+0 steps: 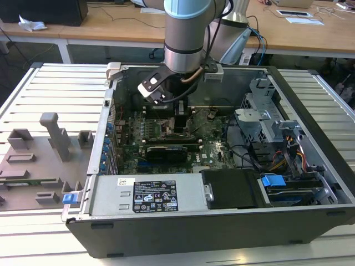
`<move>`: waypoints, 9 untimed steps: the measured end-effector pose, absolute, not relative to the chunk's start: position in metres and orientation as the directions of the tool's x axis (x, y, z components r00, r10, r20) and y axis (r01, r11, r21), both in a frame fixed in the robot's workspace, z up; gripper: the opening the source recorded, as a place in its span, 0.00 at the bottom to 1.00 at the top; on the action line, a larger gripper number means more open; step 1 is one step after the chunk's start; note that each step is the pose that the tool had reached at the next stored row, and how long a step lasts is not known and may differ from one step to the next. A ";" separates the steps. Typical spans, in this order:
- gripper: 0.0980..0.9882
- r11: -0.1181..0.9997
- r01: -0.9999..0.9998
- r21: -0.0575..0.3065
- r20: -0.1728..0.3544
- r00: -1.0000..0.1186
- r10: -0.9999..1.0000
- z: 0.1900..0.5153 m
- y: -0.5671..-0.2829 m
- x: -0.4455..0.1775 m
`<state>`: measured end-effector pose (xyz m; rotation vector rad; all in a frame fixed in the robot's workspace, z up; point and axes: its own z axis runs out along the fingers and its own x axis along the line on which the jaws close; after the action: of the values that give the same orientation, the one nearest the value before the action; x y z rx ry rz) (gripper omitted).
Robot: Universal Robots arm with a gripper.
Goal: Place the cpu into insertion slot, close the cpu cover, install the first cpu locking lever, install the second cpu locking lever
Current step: 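Place the cpu into insertion slot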
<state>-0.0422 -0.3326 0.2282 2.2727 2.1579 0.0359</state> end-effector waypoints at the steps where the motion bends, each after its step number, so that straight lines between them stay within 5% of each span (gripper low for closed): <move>1: 0.50 -0.058 0.998 0.021 0.011 0.058 0.998 0.228 -0.333 -0.042; 9: 0.50 -0.121 0.992 0.021 0.011 0.120 0.993 0.228 -0.333 -0.042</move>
<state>-0.0422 -0.3326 0.2282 2.3453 2.0776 0.0354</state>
